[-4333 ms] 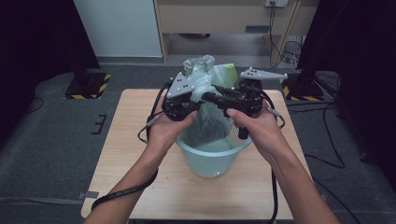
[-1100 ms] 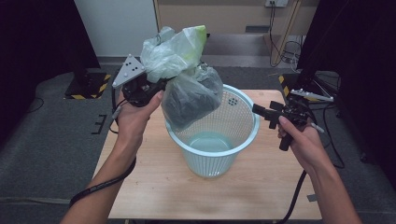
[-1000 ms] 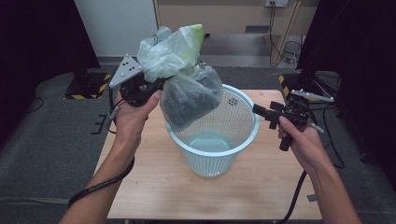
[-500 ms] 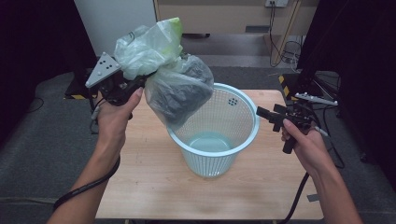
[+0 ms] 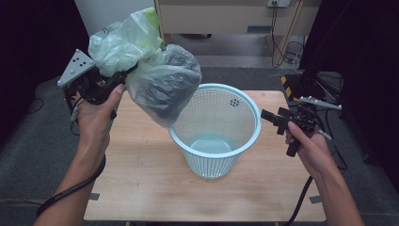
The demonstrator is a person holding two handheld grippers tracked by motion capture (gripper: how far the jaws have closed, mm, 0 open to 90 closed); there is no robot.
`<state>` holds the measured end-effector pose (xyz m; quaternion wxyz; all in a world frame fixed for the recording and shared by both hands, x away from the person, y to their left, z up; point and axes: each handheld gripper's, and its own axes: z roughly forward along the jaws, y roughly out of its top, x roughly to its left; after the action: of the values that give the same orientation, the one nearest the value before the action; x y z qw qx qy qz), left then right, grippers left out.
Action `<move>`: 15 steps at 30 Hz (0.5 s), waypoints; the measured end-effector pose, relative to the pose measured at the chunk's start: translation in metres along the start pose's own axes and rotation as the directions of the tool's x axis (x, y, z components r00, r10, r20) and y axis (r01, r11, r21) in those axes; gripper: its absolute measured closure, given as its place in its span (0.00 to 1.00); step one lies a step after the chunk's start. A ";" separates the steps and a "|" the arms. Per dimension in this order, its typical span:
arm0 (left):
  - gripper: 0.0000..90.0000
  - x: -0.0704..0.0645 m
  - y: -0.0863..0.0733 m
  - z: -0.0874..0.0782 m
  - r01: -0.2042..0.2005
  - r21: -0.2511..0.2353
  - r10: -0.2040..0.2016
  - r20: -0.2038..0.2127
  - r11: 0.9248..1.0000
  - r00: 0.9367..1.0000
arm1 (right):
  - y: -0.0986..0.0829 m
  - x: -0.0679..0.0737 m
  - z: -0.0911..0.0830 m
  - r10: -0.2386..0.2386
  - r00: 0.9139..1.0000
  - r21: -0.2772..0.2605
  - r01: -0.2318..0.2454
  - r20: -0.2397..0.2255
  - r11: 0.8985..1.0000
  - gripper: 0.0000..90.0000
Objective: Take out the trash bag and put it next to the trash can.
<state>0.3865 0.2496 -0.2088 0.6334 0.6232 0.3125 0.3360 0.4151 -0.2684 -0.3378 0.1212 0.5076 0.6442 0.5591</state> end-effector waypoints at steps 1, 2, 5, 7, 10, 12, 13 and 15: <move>0.98 0.001 0.000 -0.002 0.001 -0.001 -0.001 -0.002 1.000 1.000 | -0.001 -0.001 0.000 -0.001 1.000 0.002 0.001 0.003 1.000 0.06; 0.98 0.003 0.001 -0.003 0.003 -0.004 -0.003 -0.005 1.000 1.000 | -0.001 -0.001 0.000 -0.001 1.000 0.002 0.001 0.005 1.000 0.06; 0.98 0.005 0.002 -0.009 0.013 -0.013 -0.013 -0.011 1.000 1.000 | -0.002 -0.004 -0.002 0.008 1.000 -0.001 -0.008 0.008 1.000 0.06; 0.98 0.003 0.003 -0.011 0.002 -0.006 -0.002 -0.014 1.000 1.000 | -0.003 -0.006 -0.004 0.007 1.000 -0.002 -0.007 0.011 1.000 0.06; 0.98 0.000 0.003 -0.013 -0.008 0.001 0.008 -0.013 1.000 1.000 | -0.004 -0.010 -0.005 0.015 1.000 0.002 -0.015 0.022 1.000 0.06; 0.98 0.002 0.002 -0.013 -0.007 0.004 0.007 -0.020 1.000 1.000 | -0.004 -0.012 -0.007 0.021 0.999 0.001 -0.021 0.029 1.000 0.06; 0.98 0.003 0.002 -0.014 -0.004 0.007 0.004 -0.023 1.000 1.000 | -0.005 -0.013 -0.007 0.025 0.999 0.002 -0.025 0.030 1.000 0.06; 0.98 0.006 -0.001 -0.014 0.001 0.012 -0.001 -0.030 1.000 1.000 | -0.005 -0.014 -0.008 0.020 0.999 0.001 -0.020 0.034 1.000 0.06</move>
<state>0.3783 0.2627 -0.2098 0.6252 0.6217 0.3242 0.3429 0.4130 -0.2840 -0.3451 0.1261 0.5238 0.6373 0.5509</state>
